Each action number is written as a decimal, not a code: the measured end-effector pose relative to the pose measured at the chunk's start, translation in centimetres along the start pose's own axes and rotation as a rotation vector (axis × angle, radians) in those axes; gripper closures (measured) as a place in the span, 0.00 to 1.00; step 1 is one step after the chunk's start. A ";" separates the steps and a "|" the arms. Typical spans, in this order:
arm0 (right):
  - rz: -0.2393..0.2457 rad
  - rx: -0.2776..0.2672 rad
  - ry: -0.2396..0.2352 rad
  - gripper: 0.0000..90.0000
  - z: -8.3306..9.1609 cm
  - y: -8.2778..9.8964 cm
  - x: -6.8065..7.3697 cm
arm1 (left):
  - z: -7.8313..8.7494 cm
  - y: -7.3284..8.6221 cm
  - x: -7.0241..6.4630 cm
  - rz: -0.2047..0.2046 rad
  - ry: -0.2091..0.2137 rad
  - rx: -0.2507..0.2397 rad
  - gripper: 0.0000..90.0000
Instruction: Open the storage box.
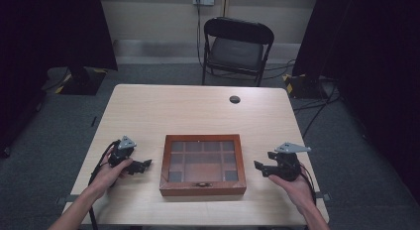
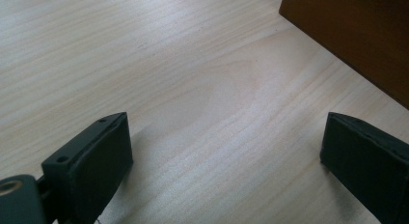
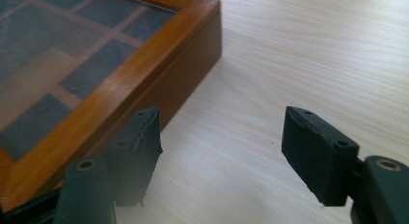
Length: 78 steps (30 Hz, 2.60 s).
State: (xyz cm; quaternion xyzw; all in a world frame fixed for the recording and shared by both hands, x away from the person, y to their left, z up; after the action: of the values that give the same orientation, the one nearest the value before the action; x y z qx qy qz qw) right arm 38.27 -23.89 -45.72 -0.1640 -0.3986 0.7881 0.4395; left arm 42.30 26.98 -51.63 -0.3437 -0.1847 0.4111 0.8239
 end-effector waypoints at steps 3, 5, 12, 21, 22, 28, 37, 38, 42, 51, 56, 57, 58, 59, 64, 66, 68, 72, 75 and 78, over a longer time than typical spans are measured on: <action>-0.003 -0.003 -0.032 0.35 0.3 -0.5 0.6 | 0.0 0.0 0.0 -0.001 -0.001 -0.001 0.04; -0.004 -0.007 -0.056 0.38 0.6 -0.9 1.0 | 0.0 0.0 0.0 0.000 -0.001 -0.001 0.04; 0.015 -0.015 -0.151 0.46 1.1 -2.0 3.0 | 0.0 0.0 0.0 0.000 0.000 0.000 0.04; 0.052 -0.031 -0.276 0.58 1.2 -3.3 5.8 | 0.0 0.0 0.0 -0.001 -0.001 -0.001 0.04; 0.056 -0.031 -0.293 0.60 1.2 -3.5 6.2 | 0.0 0.0 0.0 0.000 -0.001 -0.001 0.04; 0.100 -0.035 -0.375 0.64 0.6 -4.8 8.6 | 0.0 0.0 0.0 0.002 -0.003 -0.003 0.04; 0.164 0.002 -0.459 0.74 -1.8 -6.0 11.8 | 0.0 0.0 0.0 -0.001 -0.002 0.000 0.04; 0.167 0.007 -0.464 0.75 -2.1 -5.9 12.1 | 0.0 0.0 0.0 0.000 0.000 0.000 0.04; 0.215 0.059 -0.511 0.80 -3.6 -4.9 13.5 | 0.0 0.0 0.0 0.000 0.004 0.002 0.04; 0.258 0.114 -0.548 0.86 -4.9 -3.7 14.6 | 0.0 0.0 0.0 0.002 0.007 -0.001 0.03; 0.279 0.119 -0.538 0.89 -5.1 -3.6 14.8 | 0.0 0.0 0.1 -0.004 0.006 0.003 0.03; 0.283 0.121 -0.533 0.89 -5.1 -3.5 14.8 | 0.0 0.0 0.1 -0.004 0.006 0.003 0.03; 0.290 0.124 -0.528 0.89 -5.2 -3.4 14.9 | 0.0 0.0 0.1 -0.005 0.005 0.003 0.03; 0.293 0.125 -0.526 0.89 -5.2 -3.4 14.9 | 0.0 0.0 0.1 -0.005 0.005 0.003 0.03; 0.307 0.125 -0.524 0.89 -5.3 -3.4 15.1 | -0.1 -0.1 0.1 -0.009 0.007 0.005 0.02; 0.314 0.127 -0.528 0.89 -5.3 -3.4 15.0 | -0.2 -0.1 0.1 -0.008 0.013 0.002 0.02; 0.308 0.117 -0.534 0.89 -5.4 -3.3 14.9 | -0.1 -0.1 0.1 -0.010 0.015 0.006 0.02; 0.324 0.117 -0.527 0.90 -5.3 -3.3 15.1 | -0.2 -0.1 0.1 -0.005 0.014 0.003 0.01; 0.330 0.127 -0.535 0.90 -5.3 -3.4 15.2 | -0.2 -0.1 0.1 -0.007 0.014 0.004 0.01; 0.342 0.129 -0.540 0.91 -5.4 -3.5 15.4 | -0.2 -0.1 0.1 -0.007 0.016 0.005 0.01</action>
State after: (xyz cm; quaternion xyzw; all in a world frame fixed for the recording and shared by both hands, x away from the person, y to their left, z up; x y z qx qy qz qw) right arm 34.90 -7.54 -44.96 0.0147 -0.4167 0.8892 0.1886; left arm 42.55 26.92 -51.68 -0.3444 -0.1782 0.4058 0.8276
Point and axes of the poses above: each handheld gripper's, and its own axes: z roughly backward along the jaws, y roughly out of its underside, x roughly to its left, the point moved 2 cm from there along -z, roughly forward along the jaws, and after that the axes turned 1 degree about -z, right-handed, at the moved point
